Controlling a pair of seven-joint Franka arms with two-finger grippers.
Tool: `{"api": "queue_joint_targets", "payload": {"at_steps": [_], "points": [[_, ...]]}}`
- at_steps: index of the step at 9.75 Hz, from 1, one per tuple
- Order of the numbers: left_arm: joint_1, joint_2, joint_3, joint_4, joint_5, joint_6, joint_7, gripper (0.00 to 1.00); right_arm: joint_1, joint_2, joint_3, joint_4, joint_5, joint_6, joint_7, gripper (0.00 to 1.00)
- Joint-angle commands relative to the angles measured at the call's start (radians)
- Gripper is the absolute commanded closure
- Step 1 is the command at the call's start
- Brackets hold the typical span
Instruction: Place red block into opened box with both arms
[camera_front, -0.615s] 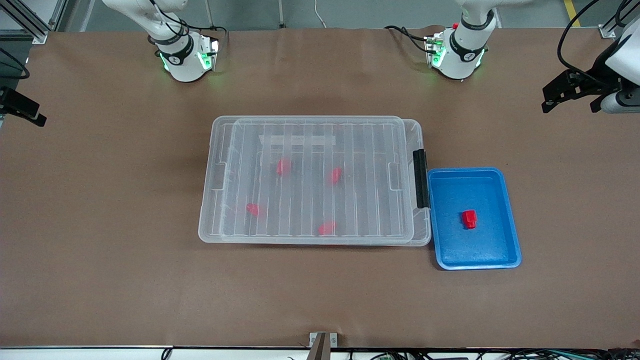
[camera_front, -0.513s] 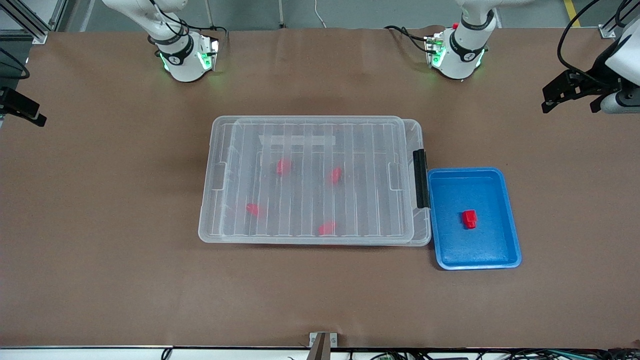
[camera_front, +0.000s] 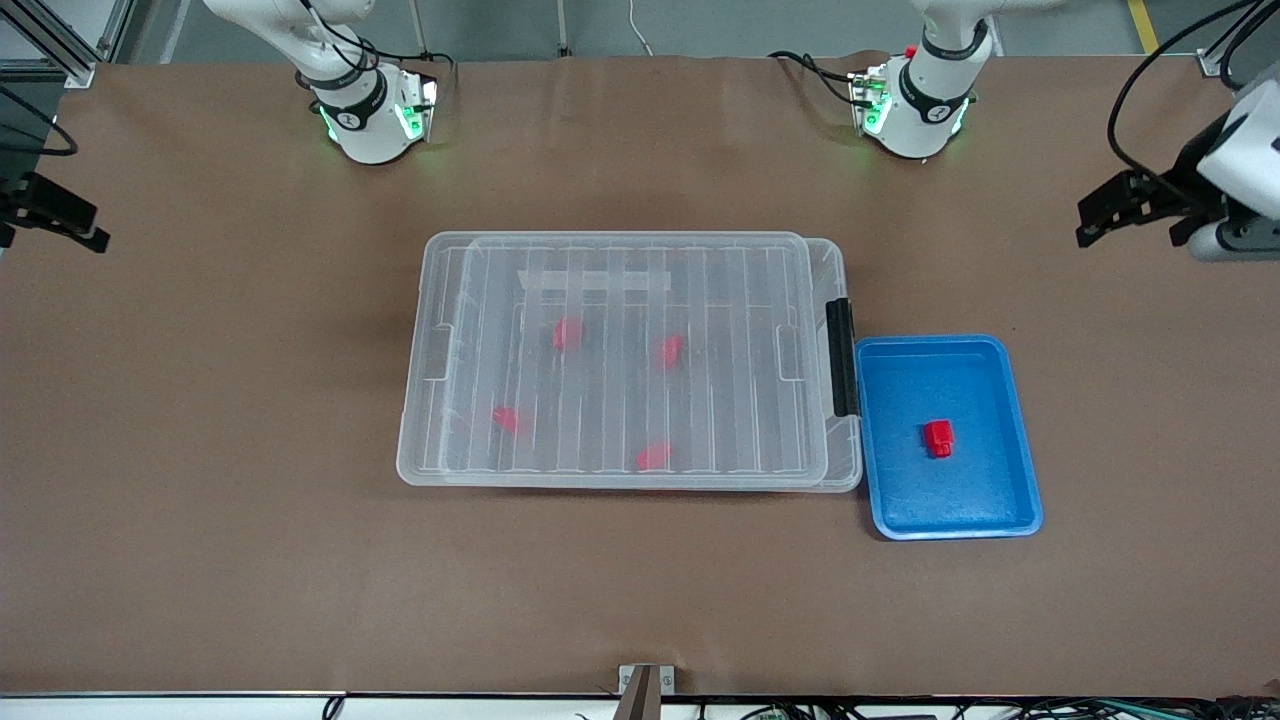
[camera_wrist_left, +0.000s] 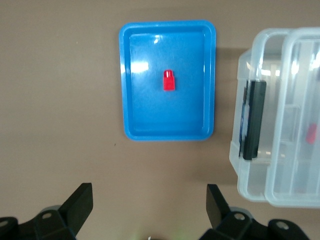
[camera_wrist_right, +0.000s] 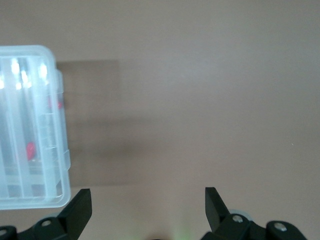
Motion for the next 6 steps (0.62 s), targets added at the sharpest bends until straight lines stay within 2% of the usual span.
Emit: {"api": "queue_joint_targets", "payload": {"at_steps": [1, 3, 5, 6], "points": [[0.003, 0.109, 0.0, -0.056, -0.003, 0.125, -0.013, 0.0, 0.032, 0.058, 0.068, -0.024, -0.002, 0.026, 0.08, 0.0], [0.0, 0.152, 0.002, -0.183, -0.002, 0.322, -0.044, 0.0, 0.066, 0.136, 0.131, -0.066, 0.001, 0.081, 0.092, 0.0], [0.002, 0.21, 0.002, -0.315, -0.002, 0.551, -0.053, 0.0, 0.104, 0.149, 0.134, -0.269, 0.002, 0.313, 0.101, 0.0], [0.003, 0.265, 0.002, -0.334, -0.002, 0.633, -0.054, 0.0, 0.109, 0.153, 0.137, -0.35, 0.005, 0.426, 0.101, 0.0]]}}
